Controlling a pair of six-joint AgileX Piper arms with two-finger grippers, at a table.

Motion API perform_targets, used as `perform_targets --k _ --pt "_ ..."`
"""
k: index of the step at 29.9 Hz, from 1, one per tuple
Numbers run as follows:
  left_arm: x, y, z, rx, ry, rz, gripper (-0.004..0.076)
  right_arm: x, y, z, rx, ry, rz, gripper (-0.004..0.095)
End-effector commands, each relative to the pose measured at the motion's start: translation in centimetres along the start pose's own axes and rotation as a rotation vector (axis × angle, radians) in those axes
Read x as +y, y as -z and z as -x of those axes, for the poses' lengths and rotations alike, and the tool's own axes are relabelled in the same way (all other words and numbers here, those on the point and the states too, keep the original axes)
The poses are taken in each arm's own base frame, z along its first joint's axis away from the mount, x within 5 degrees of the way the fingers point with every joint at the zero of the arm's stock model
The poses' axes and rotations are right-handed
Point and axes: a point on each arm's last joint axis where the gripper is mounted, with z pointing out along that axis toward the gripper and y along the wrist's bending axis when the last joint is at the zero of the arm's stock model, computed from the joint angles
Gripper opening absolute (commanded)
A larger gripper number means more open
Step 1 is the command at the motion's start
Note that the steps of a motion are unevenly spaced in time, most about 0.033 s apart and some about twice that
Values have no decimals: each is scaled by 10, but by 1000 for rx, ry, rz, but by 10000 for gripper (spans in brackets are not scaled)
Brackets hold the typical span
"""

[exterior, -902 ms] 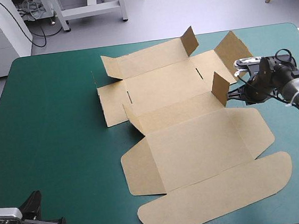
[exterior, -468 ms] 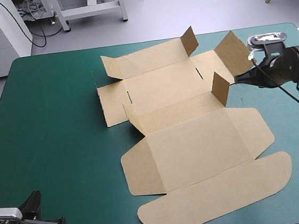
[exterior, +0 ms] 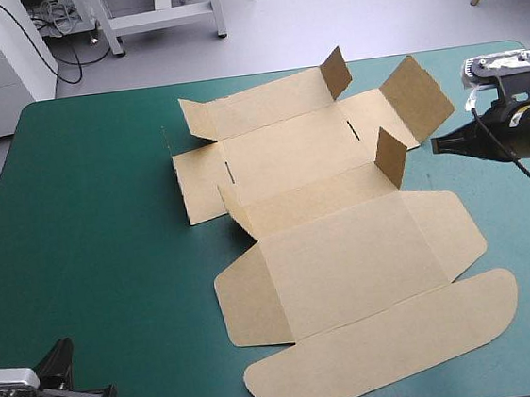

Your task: Fold the box

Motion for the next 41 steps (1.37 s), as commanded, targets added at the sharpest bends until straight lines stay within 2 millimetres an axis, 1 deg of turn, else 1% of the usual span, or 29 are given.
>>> perform_targets --k 1,3,5,7,8,10,11,14,17,21,25,27,30,34,38,41 --pt "0 2 13 -84 6 -9 -10 3 17 8 -98 31 37 123" --pt "0 2 13 -86 6 -9 -10 7 17 8 -102 53 81 269" --pt "0 2 13 -86 6 -9 -10 11 16 8 -95 69 119 514" --pt "0 2 13 -86 6 -9 -10 11 15 8 -85 71 120 711" --pt "0 2 13 -86 6 -9 -10 10 14 8 -82 72 117 795" --pt "0 2 13 -86 6 -9 -10 9 12 8 -76 79 104 890" --pt "0 2 13 -86 6 -9 -10 9 11 8 -72 79 105 905" --pt "-1 2 13 -86 2 -11 -10 9 7 10 -77 72 105 905" --pt "-1 2 13 -86 -1 -16 -10 9 -3 17 -80 68 113 905" --pt "-1 2 13 -88 -1 -16 -10 11 -24 30 -27 84 152 905" --pt "-1 2 13 -88 -1 -16 -10 10 -51 50 18 47 157 902" --pt "-1 2 13 -86 -1 -16 -10 11 -63 59 46 62 140 902" --pt "-1 2 13 -88 -1 -16 -10 18 -85 68 114 102 115 901" --pt "-1 2 13 -88 -1 -16 -10 32 -112 79 138 160 98 901" --pt "-1 2 13 -88 -1 -16 -10 40 -138 83 179 175 109 901" --pt "-1 2 13 -88 -1 -16 -10 40 -162 77 233 185 111 901"
